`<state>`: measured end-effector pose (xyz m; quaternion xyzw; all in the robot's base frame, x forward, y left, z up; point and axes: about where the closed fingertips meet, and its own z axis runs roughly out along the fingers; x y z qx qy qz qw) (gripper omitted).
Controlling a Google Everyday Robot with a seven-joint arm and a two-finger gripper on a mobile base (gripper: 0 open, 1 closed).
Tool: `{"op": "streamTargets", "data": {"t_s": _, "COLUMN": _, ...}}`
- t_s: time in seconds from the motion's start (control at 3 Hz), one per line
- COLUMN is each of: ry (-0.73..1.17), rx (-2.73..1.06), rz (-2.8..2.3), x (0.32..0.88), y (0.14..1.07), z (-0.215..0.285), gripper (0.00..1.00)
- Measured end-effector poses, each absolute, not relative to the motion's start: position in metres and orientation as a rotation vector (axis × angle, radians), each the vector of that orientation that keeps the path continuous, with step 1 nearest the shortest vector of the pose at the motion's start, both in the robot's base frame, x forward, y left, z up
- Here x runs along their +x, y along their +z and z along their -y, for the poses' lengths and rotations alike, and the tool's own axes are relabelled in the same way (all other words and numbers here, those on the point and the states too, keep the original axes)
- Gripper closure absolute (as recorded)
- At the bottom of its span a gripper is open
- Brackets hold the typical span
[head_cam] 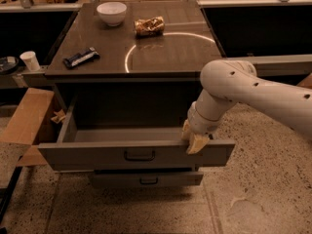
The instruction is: Open top drawer
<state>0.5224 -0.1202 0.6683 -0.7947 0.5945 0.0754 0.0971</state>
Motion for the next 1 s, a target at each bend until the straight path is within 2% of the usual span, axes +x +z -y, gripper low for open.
{"op": "streamTargets", "data": {"t_s": 0.67, "ry": 0.223, "rx": -2.353, "rz": -1.760, "x": 0.5224, "y": 0.6683, "z": 0.1202, "gripper": 0.20}}
{"op": "streamTargets", "data": {"t_s": 1.0, "ry": 0.223, "rx": -2.353, "rz": -1.760, "x": 0.5224, "y": 0.6683, "z": 0.1202, "gripper": 0.01}}
